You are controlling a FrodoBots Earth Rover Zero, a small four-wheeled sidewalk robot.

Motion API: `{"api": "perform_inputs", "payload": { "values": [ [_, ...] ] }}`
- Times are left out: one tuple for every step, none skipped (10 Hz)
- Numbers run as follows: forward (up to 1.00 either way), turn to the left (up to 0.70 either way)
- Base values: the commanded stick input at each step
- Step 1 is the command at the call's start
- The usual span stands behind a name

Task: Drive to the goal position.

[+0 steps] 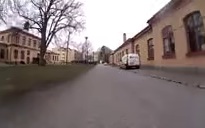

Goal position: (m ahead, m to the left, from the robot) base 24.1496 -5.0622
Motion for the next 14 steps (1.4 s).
{"api": "perform_inputs", "payload": {
  "values": [
    [1.0, 0.0],
    [1.0, 0.0],
    [1.0, 0.0],
    [1.0, 0.0],
    [1.0, 0.4],
    [1.0, 0.4],
    [1.0, 0.4],
    [1.0, 0.08],
    [1.0, 0.0],
    [1.0, 0.0],
    [1.0, 0.0],
    [1.0, 0.0],
    [1.0, 0.0],
    [1.0, 0.0]
  ]
}}
